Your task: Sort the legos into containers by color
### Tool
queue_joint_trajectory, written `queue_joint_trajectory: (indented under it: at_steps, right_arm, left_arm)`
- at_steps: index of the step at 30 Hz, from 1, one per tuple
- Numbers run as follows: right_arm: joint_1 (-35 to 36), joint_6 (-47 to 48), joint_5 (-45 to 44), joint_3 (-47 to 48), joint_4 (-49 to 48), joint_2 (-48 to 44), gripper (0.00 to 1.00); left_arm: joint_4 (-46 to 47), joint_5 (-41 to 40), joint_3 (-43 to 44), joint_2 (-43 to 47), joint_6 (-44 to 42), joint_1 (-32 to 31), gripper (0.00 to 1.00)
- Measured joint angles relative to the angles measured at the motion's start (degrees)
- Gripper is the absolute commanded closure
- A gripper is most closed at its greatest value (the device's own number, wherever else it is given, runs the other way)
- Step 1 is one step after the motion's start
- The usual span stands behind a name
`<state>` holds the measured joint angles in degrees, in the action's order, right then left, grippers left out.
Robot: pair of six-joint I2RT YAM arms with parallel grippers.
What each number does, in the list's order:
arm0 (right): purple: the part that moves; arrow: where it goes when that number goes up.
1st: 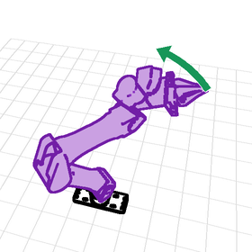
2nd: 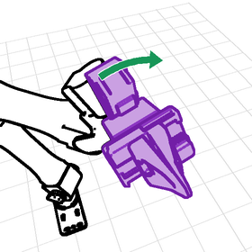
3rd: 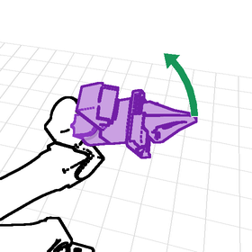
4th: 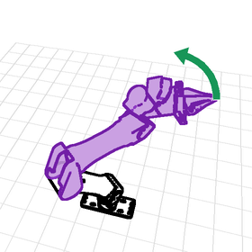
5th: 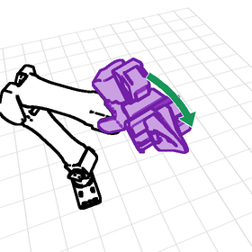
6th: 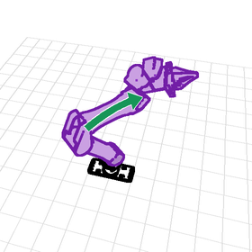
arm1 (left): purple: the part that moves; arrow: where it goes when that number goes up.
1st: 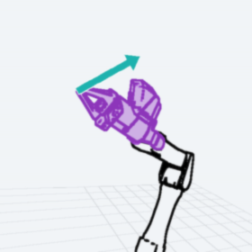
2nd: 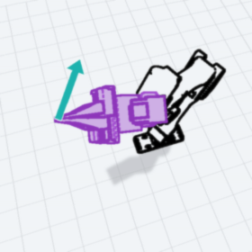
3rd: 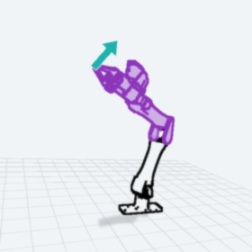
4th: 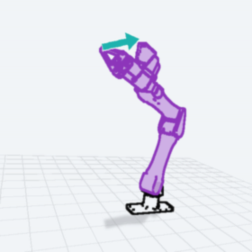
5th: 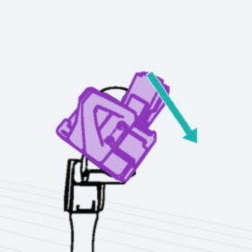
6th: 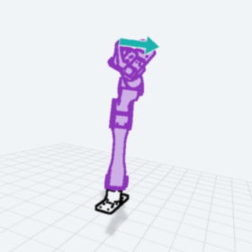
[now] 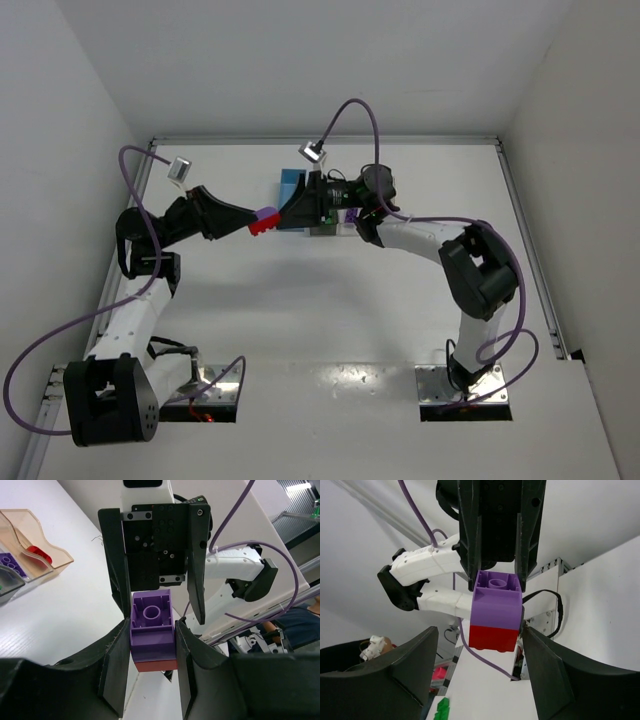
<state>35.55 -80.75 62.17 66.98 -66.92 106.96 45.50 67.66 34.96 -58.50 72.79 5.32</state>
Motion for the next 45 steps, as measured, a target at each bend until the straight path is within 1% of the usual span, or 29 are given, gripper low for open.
queue_joint_trajectory:
  at_steps: [2, 6, 7, 11, 12, 14, 15, 17, 18, 21, 30, 36, 45]
  right_arm:
    - [0.3, 0.5, 0.0, 0.4, 0.6, 0.1, 0.35]
    - [1.0, 1.0, 0.0, 1.1, 1.0, 0.3, 0.38]
    - [1.0, 1.1, 0.0, 1.4, 1.1, 0.5, 0.43]
    - [1.4, 1.5, -0.1, 1.6, 1.7, 0.9, 0.53]
    - [1.3, 1.7, -0.1, 1.6, 2.0, 1.0, 0.59]
    - [1.3, 2.1, -0.2, 1.6, 2.8, 1.1, 0.66]
    - [1.3, 2.2, -0.2, 1.6, 2.9, 1.3, 0.73]
    - [1.4, 2.4, -0.4, 1.6, 3.0, 1.4, 0.82]
    - [1.4, 2.5, -0.4, 1.6, 3.1, 1.4, 0.89]
    - [1.4, 2.6, -0.5, 1.6, 3.0, 1.4, 0.95]
    - [2.0, 5.3, -0.6, 1.3, 4.3, 1.3, 0.99]
    - [3.2, 8.3, -2.5, -0.2, 6.3, 0.4, 1.00]
    - [4.3, 11.2, -4.0, -1.4, 8.3, -1.0, 1.00]
  left_arm:
    - [-0.2, 0.0, 0.0, 0.0, -0.3, 0.0, 1.00]
    - [-0.3, 0.0, 0.0, 0.0, -0.4, 0.0, 1.00]
    - [-0.4, 0.0, 0.0, 0.0, -0.4, 0.0, 1.00]
    - [-0.4, 0.1, 0.0, 0.0, -0.3, 0.0, 1.00]
    - [-0.4, 0.1, 0.0, 0.0, -0.3, -0.1, 1.00]
    - [-0.2, 0.2, 0.0, 0.1, -0.3, -0.2, 1.00]
    - [-0.2, 0.1, 0.0, 0.1, -0.4, -0.2, 1.00]
    - [-0.4, 0.0, 0.0, 0.2, -0.5, -0.2, 1.00]
    - [-0.5, -0.1, 0.0, 0.2, -0.6, -0.2, 1.00]
    - [-0.5, -0.9, -0.4, 0.7, -0.6, -0.2, 1.00]
    - [-0.2, -3.9, -2.6, 3.2, 0.0, 0.5, 1.00]
    - [0.5, -4.3, -3.0, 3.2, 1.4, 1.6, 1.00]
    - [-0.6, -5.6, -3.0, 4.7, 1.2, 2.0, 1.00]
